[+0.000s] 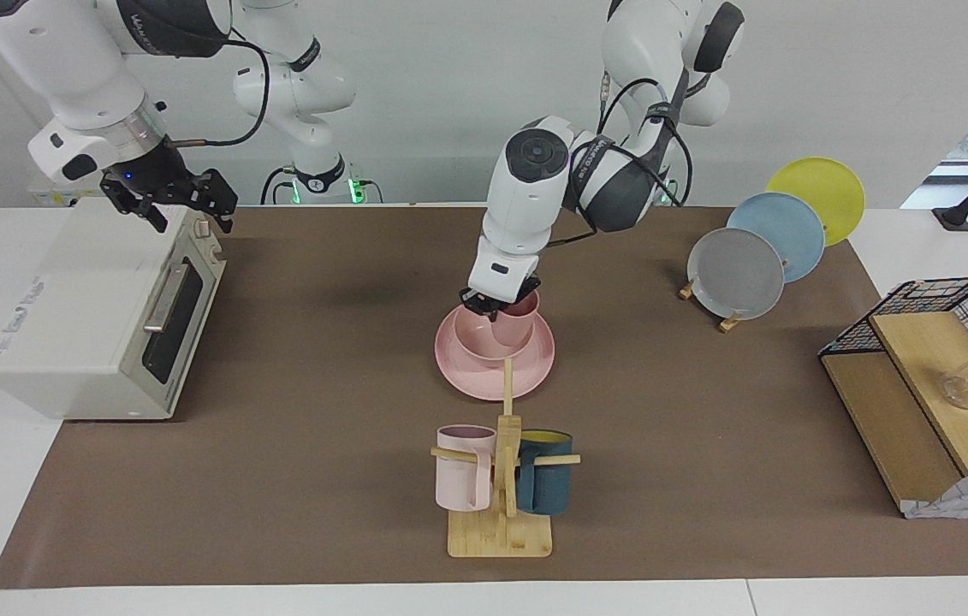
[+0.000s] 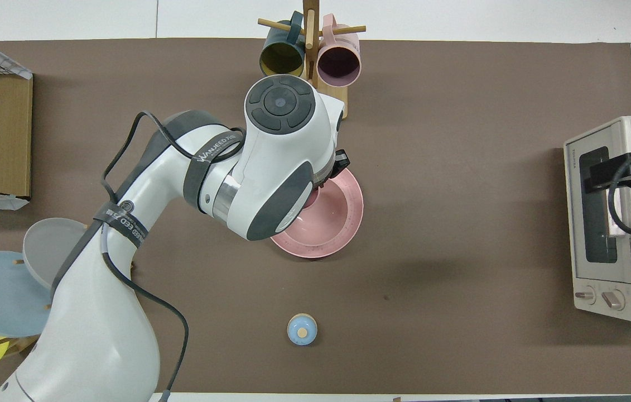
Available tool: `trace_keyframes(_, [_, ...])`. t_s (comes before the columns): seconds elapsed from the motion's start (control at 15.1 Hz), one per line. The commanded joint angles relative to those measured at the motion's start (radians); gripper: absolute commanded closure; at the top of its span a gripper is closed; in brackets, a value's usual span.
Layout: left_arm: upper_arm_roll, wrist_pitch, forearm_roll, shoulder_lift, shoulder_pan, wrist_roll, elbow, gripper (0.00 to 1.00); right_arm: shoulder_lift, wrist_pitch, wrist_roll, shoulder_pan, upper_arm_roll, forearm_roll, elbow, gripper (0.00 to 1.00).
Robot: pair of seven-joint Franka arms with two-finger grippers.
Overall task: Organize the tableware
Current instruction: 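Carry the pink cup with the left gripper over the bowl, then lower the pink cup into the bowl and open the left gripper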
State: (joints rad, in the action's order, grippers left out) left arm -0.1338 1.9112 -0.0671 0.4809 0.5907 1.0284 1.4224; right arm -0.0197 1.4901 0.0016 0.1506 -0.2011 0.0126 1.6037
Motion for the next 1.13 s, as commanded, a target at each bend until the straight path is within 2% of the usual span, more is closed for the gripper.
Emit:
trace_keyframes(0.0, [0.016, 0.044, 0.012, -0.008, 0.018, 0.025, 0.041, 1.0, -0.017, 0.004, -0.02, -0.006, 0.003, 0.003, 0.013, 0.0])
trace_keyframes(0.2, [0.017, 0.095, 0.013, -0.011, 0.032, 0.027, 0.095, 1.0, -0.017, 0.004, -0.02, -0.008, 0.003, 0.003, 0.013, 0.0])
trace_keyframes(0.4, [0.017, 0.106, 0.013, -0.015, 0.037, 0.03, 0.104, 1.0, -0.017, 0.004, -0.02, -0.008, 0.003, 0.003, 0.013, 0.0])
trace_keyframes(0.46, [0.017, 0.103, 0.015, -0.015, 0.037, 0.03, 0.104, 0.4, -0.017, 0.004, -0.02, -0.006, 0.003, 0.003, 0.013, 0.0])
trace_keyframes(0.53, [0.019, 0.094, 0.016, -0.015, 0.037, 0.03, 0.101, 0.0, -0.017, 0.004, -0.02, -0.008, 0.003, 0.003, 0.013, 0.0])
trace_keyframes(0.73, [0.022, 0.069, 0.016, -0.03, 0.032, 0.029, 0.092, 0.0, -0.017, 0.004, -0.02, -0.006, 0.003, 0.003, 0.013, 0.0])
trace_keyframes(0.86, [0.025, 0.022, 0.016, -0.089, 0.008, 0.015, 0.092, 0.0, -0.017, 0.004, -0.02, -0.008, 0.003, 0.003, 0.013, 0.0])
trace_keyframes(1.06, [0.026, -0.108, 0.016, -0.203, -0.11, -0.098, 0.092, 0.0, -0.017, 0.004, -0.02, -0.006, 0.003, 0.003, 0.013, 0.0])
